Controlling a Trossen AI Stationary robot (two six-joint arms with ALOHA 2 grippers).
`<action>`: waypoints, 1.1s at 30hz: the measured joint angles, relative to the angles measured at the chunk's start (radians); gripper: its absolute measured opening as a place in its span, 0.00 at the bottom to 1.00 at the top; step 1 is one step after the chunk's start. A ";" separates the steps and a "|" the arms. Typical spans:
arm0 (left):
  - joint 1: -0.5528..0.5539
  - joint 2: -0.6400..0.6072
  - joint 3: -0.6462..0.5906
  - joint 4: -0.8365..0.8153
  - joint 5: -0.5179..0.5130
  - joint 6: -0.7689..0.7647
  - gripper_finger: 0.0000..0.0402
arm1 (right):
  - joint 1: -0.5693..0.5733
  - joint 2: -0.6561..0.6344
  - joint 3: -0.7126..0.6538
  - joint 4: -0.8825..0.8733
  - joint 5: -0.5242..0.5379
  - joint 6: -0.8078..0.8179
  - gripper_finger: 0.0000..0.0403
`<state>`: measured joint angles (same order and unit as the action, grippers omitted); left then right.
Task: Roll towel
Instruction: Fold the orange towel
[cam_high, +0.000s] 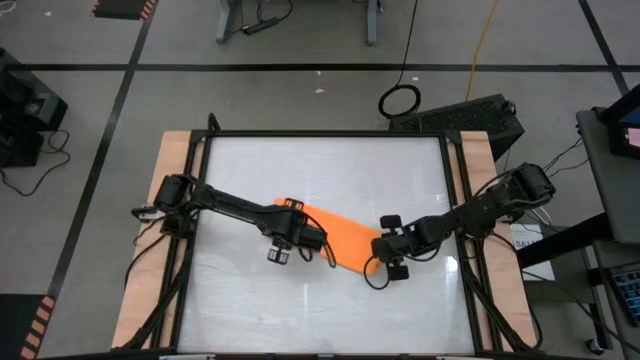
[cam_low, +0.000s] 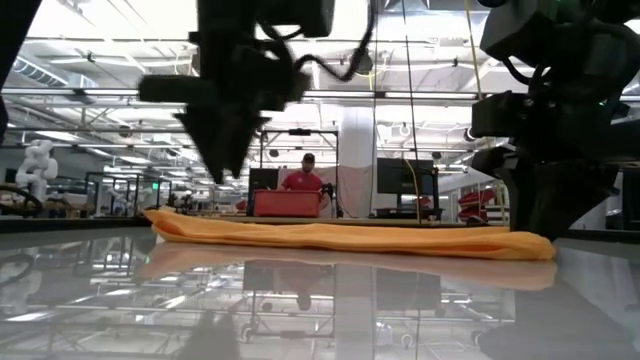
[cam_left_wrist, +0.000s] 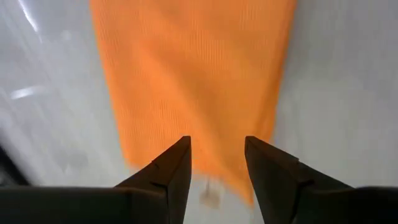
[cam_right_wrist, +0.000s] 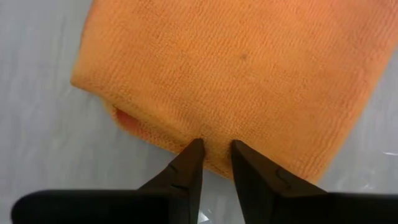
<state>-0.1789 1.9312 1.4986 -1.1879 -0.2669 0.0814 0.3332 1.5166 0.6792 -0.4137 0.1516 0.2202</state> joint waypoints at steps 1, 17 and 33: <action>0.006 0.000 -0.001 0.038 0.000 0.006 0.39 | 0.000 0.000 0.000 0.000 -0.001 0.003 0.19; 0.162 0.075 -0.152 0.369 0.031 0.065 0.39 | 0.016 0.000 -0.002 -0.046 -0.022 0.053 0.19; 0.151 0.025 -0.065 0.330 0.014 0.089 0.39 | 0.016 -0.098 -0.007 -0.093 -0.034 0.054 0.19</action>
<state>-0.0283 1.9565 1.4340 -0.8577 -0.2530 0.1707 0.3489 1.4186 0.6719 -0.5072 0.1175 0.2741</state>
